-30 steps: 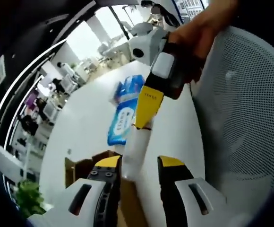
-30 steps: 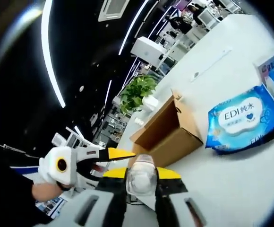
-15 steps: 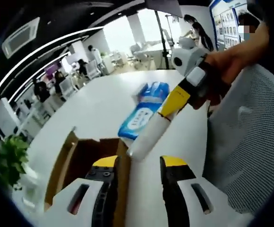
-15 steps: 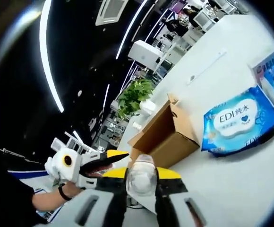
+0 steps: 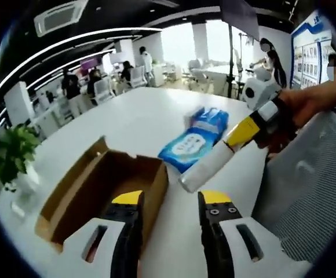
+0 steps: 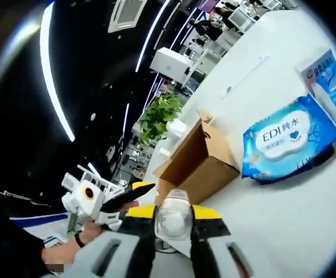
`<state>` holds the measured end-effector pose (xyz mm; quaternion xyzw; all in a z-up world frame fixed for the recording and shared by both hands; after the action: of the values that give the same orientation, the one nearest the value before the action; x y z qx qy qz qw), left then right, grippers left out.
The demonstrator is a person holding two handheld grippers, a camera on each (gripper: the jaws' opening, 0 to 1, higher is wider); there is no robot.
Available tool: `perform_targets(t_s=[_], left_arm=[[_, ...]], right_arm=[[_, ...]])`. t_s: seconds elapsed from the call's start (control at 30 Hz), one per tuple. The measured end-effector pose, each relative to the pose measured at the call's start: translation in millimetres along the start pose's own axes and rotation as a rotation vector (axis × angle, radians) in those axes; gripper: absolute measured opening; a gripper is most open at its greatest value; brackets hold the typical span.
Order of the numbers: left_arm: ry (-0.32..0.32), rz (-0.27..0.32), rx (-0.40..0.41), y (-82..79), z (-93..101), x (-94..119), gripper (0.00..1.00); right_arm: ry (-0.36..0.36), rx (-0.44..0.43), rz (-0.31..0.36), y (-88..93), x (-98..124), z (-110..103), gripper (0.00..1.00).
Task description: Operate the shoe box by opening the lid, removing the specified soft item, and placing it in the target area until the item is outside and the box remains undamaged.
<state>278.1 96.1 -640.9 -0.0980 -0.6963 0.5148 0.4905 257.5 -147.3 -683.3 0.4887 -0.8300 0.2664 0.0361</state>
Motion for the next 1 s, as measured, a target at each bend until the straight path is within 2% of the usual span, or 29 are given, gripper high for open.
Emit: perform_targets(t_s=[0.43, 0.63, 0.77, 1.0], left_arm=[[-0.108, 0.067, 0.130, 1.8, -8.6, 10, 0.41], [-0.129, 0.085, 0.167, 4.8, -7.2, 10, 0.41], [-0.141, 0.104, 0.206, 6.8, -9.5, 11, 0.42], [-0.150, 0.113, 0.226, 9.1, -9.9, 11, 0.43]], right_arm=[[0.028, -0.037, -0.003, 2.7, 10, 2, 0.17], [0.045, -0.053, 0.030, -2.7, 16, 7, 0.17], [0.064, -0.039, 0.033, -4.2, 21, 8, 0.17], [0.086, -0.022, 0.036, -9.2, 35, 10, 0.17]])
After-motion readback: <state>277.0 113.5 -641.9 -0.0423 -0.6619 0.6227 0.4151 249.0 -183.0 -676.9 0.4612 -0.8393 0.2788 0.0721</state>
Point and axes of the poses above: the point that each gripper's makers call its tool centre point, and the gripper's own axes: x roughly backward along the fingers, z roughly to its right, y roughly out of its underside, the point moved 10 cm from there along x, roughly backward along the fingers, and after that the axes turned 5 degrees about y, right-handed, at the moved point
